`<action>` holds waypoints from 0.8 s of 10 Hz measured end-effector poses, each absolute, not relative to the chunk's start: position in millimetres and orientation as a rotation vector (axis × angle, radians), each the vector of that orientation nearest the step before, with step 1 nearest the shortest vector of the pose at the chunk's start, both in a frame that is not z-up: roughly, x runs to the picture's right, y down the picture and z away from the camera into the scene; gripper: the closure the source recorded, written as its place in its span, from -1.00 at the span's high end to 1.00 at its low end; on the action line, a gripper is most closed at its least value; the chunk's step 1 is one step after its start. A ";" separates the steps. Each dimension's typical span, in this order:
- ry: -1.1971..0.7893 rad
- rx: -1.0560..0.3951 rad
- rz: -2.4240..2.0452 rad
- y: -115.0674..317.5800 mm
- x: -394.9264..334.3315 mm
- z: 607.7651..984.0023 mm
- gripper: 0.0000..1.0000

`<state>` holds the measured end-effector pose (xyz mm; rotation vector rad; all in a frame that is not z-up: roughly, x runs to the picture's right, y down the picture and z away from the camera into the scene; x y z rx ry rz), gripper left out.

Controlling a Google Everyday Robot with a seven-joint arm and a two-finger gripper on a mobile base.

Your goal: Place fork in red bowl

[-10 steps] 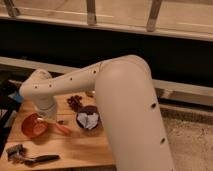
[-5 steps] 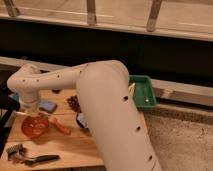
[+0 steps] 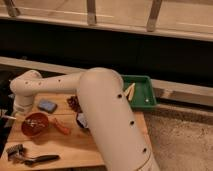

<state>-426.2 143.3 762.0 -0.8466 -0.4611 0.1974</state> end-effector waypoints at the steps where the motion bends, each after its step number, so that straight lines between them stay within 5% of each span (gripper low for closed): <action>1: -0.464 -0.852 0.208 146.1 -421.8 763.8 -0.36; 5: -0.447 -0.865 0.271 157.1 -390.4 768.8 0.43; 8: -0.452 -0.865 0.266 158.2 -391.4 768.3 0.51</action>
